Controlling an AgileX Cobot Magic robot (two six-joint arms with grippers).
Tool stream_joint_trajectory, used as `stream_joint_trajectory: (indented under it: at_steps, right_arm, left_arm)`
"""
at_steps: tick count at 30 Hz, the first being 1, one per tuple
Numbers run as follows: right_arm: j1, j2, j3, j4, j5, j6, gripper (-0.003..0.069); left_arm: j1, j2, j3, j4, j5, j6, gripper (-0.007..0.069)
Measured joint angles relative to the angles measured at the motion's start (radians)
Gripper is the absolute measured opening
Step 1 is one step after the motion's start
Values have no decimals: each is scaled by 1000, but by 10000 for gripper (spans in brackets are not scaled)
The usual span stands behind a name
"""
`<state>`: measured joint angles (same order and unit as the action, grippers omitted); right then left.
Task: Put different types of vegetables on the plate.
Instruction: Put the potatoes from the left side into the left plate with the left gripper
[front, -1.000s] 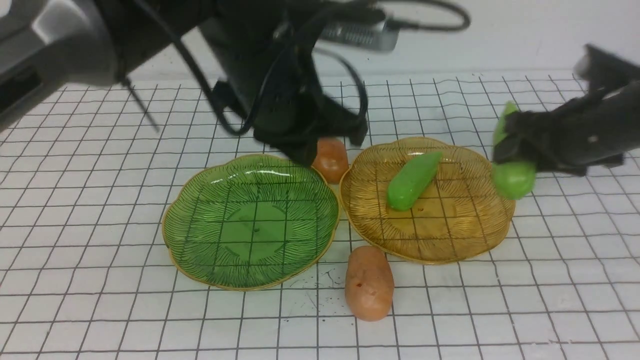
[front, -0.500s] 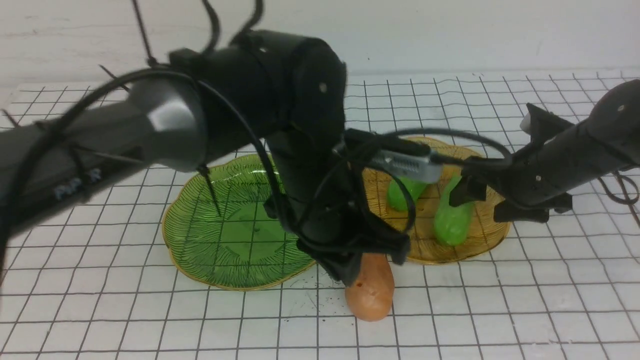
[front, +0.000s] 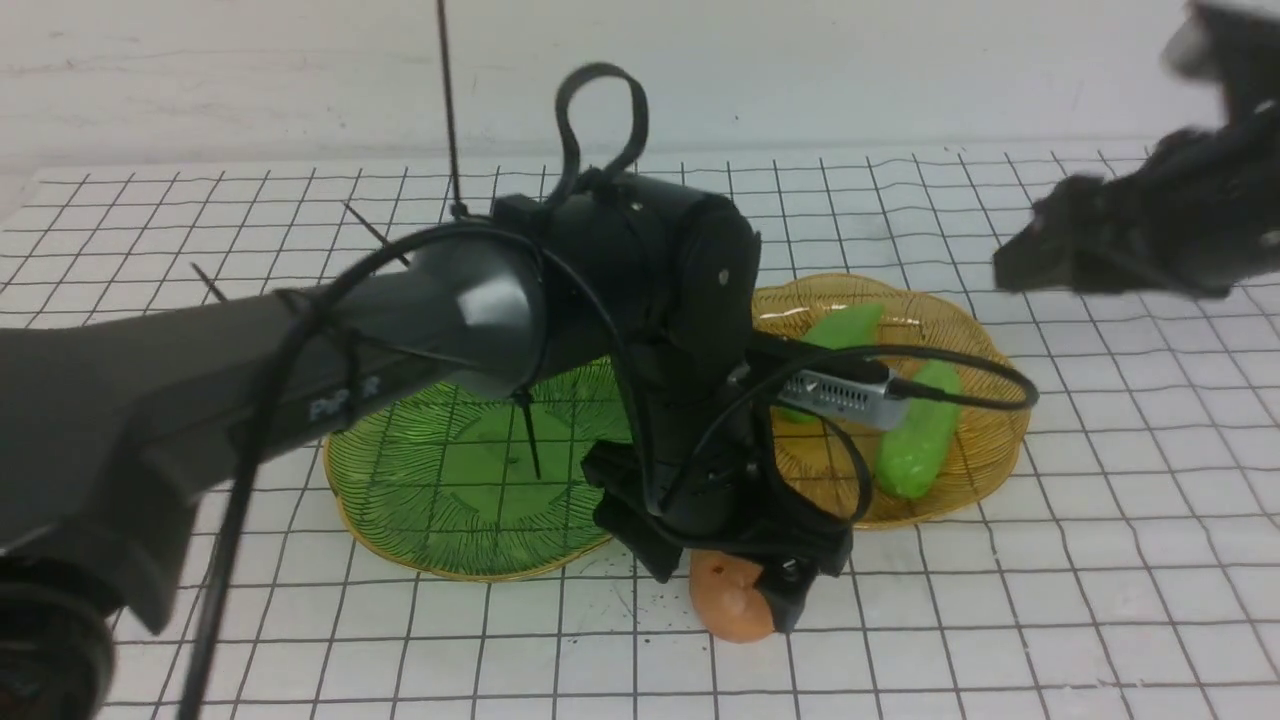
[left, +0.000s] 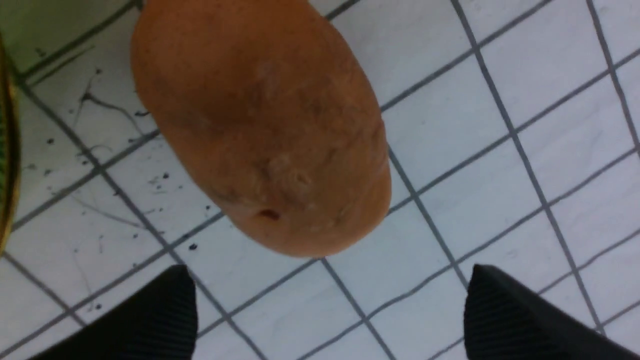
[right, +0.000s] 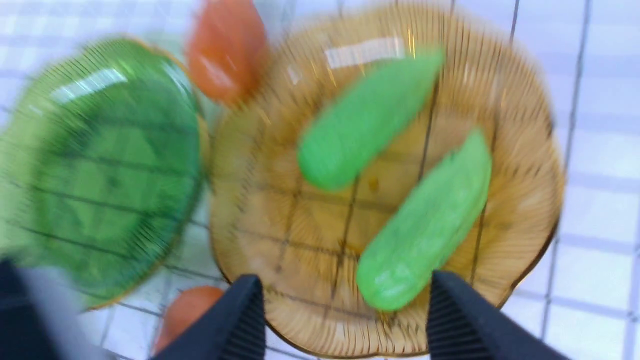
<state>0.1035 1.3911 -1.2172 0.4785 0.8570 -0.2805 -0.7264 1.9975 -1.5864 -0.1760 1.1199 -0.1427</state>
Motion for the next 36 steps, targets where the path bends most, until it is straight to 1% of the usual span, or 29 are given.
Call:
stream_joint_trajectory:
  at_steps: [6, 7, 11, 15, 17, 19, 20, 21, 29, 31, 34, 36]
  right_arm:
    - [0, -151, 0, -6, 17, 0, 368]
    - [0, -177, 0, -6, 20, 0, 367]
    - [0, -202, 0, -6, 24, 4, 368]
    - [0, -202, 0, -6, 39, 14, 368]
    - [0, -202, 0, -6, 47, 16, 368]
    - [0, -202, 0, -7, 51, 16, 368]
    - [0, -202, 0, -7, 53, 16, 368]
    - [0, -202, 0, -7, 54, 16, 368]
    - [0, -202, 0, -8, 57, 16, 368]
    - [0, -202, 0, -8, 61, 16, 368]
    - [0, -202, 0, -7, 66, 16, 368]
    - [0, -202, 0, -5, 66, 16, 368]
  left_arm:
    - [0, 44, 0, -9, -46, -32, 682]
    - [0, 53, 0, -9, -73, -60, 682]
    - [0, 74, 0, -1, -134, -110, 680]
    - [0, 88, 0, 17, -155, -142, 668]
    - [0, 97, 0, 36, -160, -165, 643]
    - [0, 103, 0, 52, -159, -175, 570]
    - [0, 103, 0, 56, -154, -179, 503]
    - [0, 103, 0, 59, -146, -179, 483]
    - [0, 85, -25, 64, -9, -179, 489]
    - [0, 55, -51, 73, 65, -167, 489]
    - [-1, 0, -63, 143, 84, -154, 489]
    - [6, -70, -65, 238, 88, -153, 489]
